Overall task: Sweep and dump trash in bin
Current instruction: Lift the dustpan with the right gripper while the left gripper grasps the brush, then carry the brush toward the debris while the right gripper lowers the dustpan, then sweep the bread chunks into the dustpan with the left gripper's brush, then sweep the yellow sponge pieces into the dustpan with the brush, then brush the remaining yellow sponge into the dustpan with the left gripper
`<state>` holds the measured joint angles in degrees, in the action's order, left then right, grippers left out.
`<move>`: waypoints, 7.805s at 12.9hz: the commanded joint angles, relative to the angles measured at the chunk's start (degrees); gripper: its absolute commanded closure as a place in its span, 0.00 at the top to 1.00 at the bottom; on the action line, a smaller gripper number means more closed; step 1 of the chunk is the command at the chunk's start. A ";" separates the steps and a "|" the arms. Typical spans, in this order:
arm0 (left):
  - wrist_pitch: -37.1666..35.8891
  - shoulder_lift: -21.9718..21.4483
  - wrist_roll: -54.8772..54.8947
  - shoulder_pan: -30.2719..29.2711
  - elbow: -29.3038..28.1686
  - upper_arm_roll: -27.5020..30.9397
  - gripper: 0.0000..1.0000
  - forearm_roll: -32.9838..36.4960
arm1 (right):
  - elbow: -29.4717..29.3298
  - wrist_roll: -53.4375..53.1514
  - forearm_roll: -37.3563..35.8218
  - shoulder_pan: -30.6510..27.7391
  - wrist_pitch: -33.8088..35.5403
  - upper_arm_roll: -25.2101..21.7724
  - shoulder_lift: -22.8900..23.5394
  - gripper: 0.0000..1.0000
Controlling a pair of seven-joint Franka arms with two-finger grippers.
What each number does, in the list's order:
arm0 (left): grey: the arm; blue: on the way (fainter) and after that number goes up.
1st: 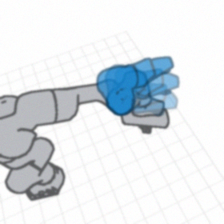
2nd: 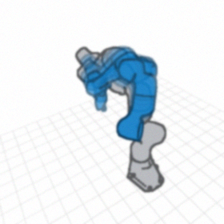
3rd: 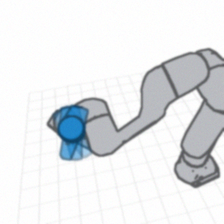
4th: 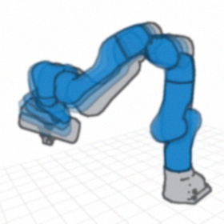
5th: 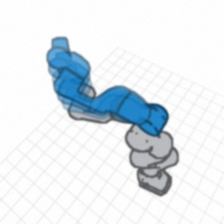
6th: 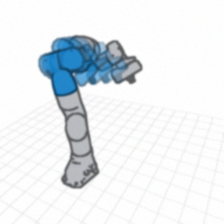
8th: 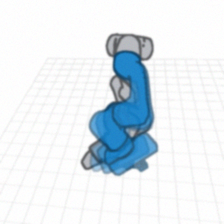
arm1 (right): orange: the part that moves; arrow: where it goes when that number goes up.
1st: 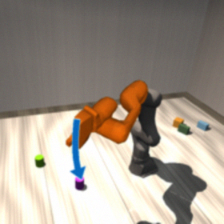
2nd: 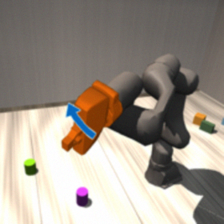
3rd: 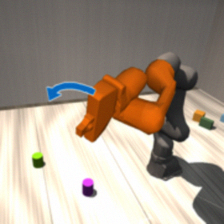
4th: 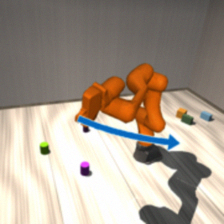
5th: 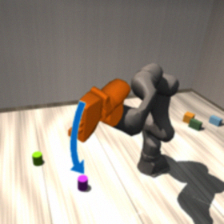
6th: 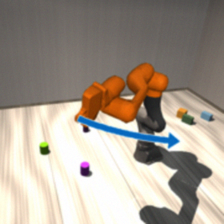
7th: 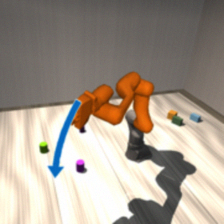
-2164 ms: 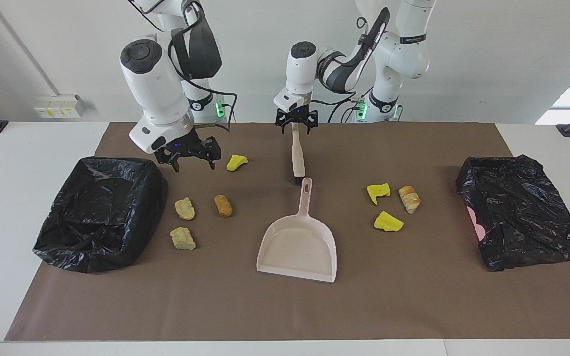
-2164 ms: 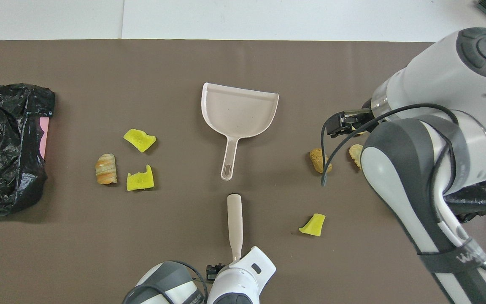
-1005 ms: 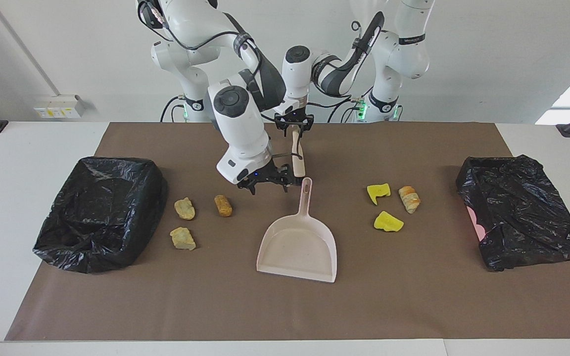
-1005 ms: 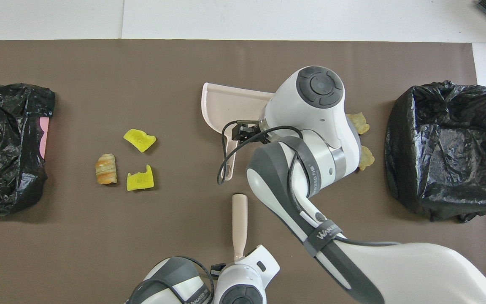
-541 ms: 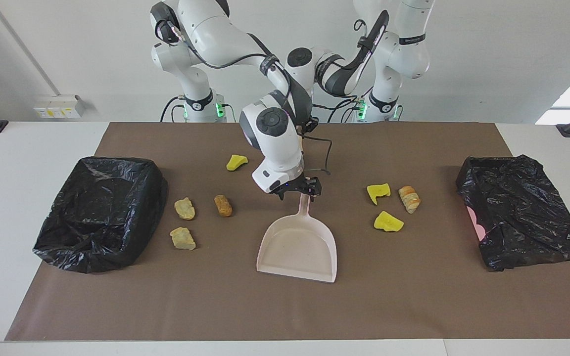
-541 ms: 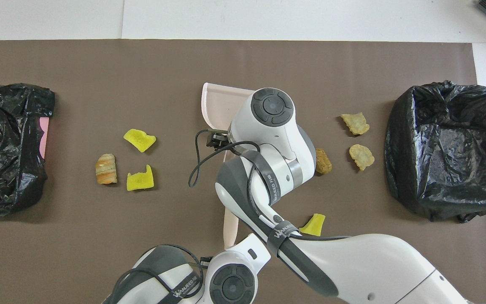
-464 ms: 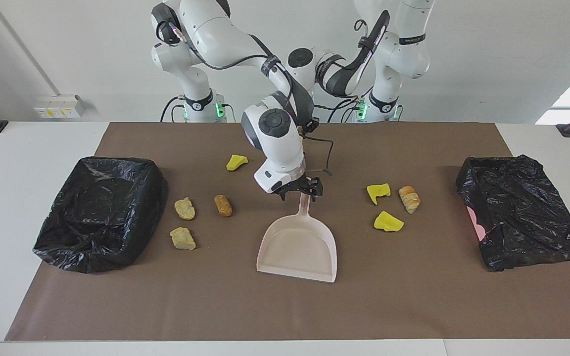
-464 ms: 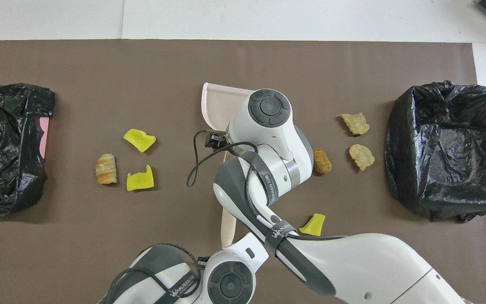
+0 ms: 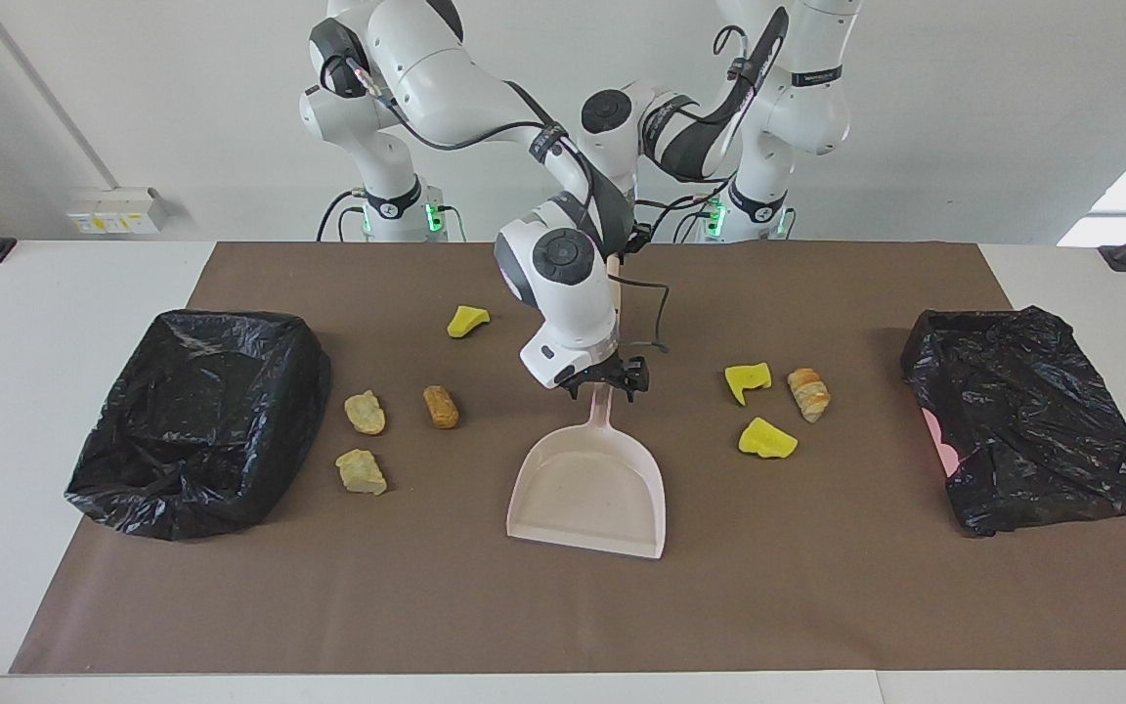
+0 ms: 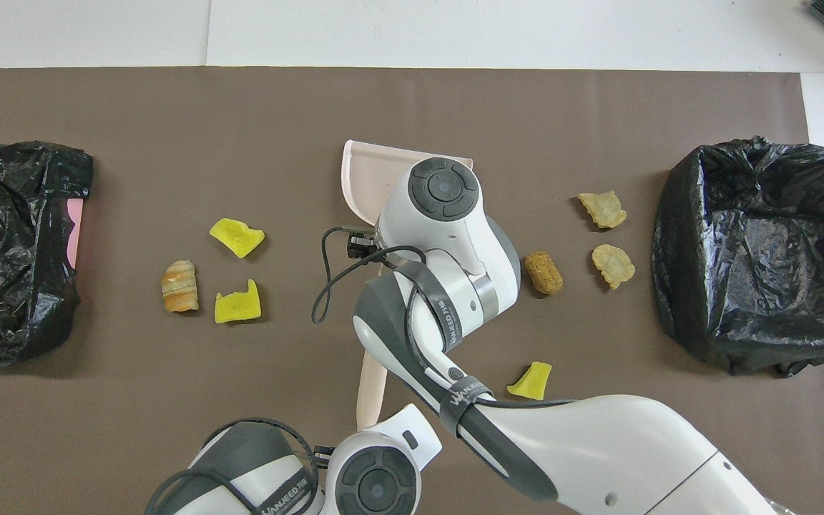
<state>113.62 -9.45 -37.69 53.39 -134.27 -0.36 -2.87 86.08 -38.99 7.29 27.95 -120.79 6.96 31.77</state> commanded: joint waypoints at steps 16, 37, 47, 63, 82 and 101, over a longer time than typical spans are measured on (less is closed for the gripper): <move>-13.63 -11.83 12.28 -34.98 -0.56 -0.35 0.00 4.98 | -0.13 18.38 -2.28 -0.35 2.21 0.51 -3.72 0.00; 12.23 0.75 14.84 -42.68 -5.83 -0.52 0.00 4.28 | 23.68 101.57 -16.86 -7.65 11.46 0.42 -20.16 0.00; 19.79 5.06 7.80 -22.47 -4.07 -0.87 0.00 -2.40 | 24.66 96.29 -16.96 -6.24 3.29 0.42 -17.88 0.00; 0.20 -0.30 -18.80 -16.03 0.24 -0.35 0.00 -9.96 | 24.75 96.12 -16.87 -6.33 4.07 0.42 -17.97 0.00; 26.82 5.32 -19.48 -11.12 -1.44 -1.14 0.00 -9.78 | 24.75 95.85 -16.87 -6.33 3.98 0.42 -17.97 0.00; 1.60 22.36 42.42 -31.76 27.03 -0.17 0.00 10.07 | 24.48 78.46 -17.31 -3.79 10.48 0.42 -19.20 0.00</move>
<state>117.64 8.24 1.99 23.42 -113.56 0.07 5.05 110.16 44.29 -8.38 23.76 -110.92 7.07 13.38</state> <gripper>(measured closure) 0.736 0.687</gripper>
